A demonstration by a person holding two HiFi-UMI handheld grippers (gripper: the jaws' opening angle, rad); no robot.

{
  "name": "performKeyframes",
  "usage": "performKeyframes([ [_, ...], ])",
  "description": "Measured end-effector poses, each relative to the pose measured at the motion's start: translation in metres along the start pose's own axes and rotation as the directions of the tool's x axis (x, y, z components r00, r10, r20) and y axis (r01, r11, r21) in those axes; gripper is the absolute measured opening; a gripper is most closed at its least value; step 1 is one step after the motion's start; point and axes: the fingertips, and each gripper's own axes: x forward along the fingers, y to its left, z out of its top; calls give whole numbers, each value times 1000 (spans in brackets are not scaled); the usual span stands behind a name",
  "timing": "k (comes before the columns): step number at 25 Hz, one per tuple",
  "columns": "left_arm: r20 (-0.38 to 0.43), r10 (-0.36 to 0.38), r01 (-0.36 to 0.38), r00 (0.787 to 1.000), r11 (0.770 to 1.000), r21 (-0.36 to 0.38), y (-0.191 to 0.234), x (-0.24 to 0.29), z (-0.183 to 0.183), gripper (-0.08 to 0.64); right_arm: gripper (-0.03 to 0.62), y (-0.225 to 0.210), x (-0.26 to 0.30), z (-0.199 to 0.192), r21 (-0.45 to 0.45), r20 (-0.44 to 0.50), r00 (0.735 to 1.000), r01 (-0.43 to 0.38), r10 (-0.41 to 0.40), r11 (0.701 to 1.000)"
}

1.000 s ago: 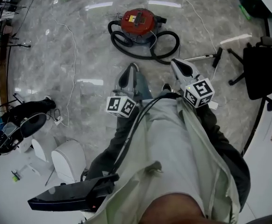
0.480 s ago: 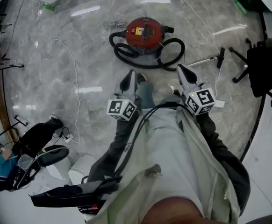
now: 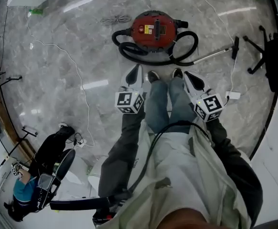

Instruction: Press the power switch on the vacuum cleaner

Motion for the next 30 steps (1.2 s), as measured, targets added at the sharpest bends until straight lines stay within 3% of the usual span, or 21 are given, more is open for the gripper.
performKeyframes([
  [7,-60,37,-37,998,999,-5,73,116,-61,2,2,-49,74,-61,16,-83,995,-46,48,999],
  [13,-98,65,-64,993,998,21,124,188,-99,2,2,-90,111,-89,33,-39,999,-26,27,999],
  [18,-133,71,-55,989,991,119,139,224,-129,2,2,-121,137,-108,52,-19,1000,4,-3,999],
  [23,-166,85,-53,982,980,192,149,251,-136,2,2,-129,150,-132,58,-65,998,-23,27,998],
  [30,-254,105,-53,961,978,204,161,272,-148,2,2,-131,154,-131,-18,-61,998,-4,3,1000],
])
